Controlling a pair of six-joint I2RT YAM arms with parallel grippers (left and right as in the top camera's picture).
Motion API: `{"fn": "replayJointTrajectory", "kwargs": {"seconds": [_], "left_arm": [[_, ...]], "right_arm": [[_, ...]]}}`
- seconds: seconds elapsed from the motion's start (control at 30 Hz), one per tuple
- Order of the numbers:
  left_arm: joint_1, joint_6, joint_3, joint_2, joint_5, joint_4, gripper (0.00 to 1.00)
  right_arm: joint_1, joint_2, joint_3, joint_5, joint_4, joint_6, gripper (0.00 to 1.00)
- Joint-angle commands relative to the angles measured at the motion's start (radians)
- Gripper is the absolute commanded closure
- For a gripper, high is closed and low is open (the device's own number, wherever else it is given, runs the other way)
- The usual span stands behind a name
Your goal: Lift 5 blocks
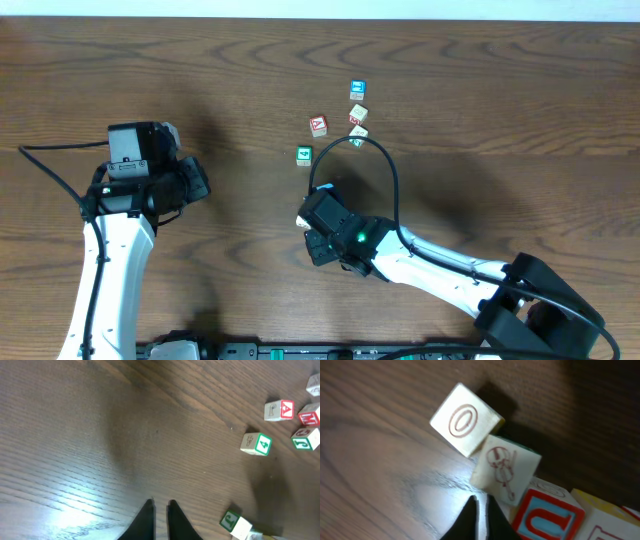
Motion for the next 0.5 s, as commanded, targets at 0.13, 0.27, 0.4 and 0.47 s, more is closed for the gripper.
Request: {"fn": "replayJointTrajectory", "kwargs": {"seconds": [0.13, 0.27, 0.4, 0.47], "left_arm": [[0.004, -0.009, 0.01, -0.007, -0.003, -0.001, 0.62], [0.004, -0.009, 0.01, -0.007, -0.003, -0.001, 0.59], [0.004, -0.009, 0.01, -0.007, -0.003, -0.001, 0.92], [0.004, -0.009, 0.01, -0.007, -0.003, -0.001, 0.93]], "right_arm": [[-0.011, -0.01, 0.045, 0.045, 0.034, -0.047, 0.49], [-0.011, -0.01, 0.045, 0.082, 0.035, -0.067, 0.48], [-0.011, -0.01, 0.045, 0.089, 0.05, -0.081, 0.99], [-0.011, -0.012, 0.047, 0.089, 0.053, -0.081, 0.99]]}}
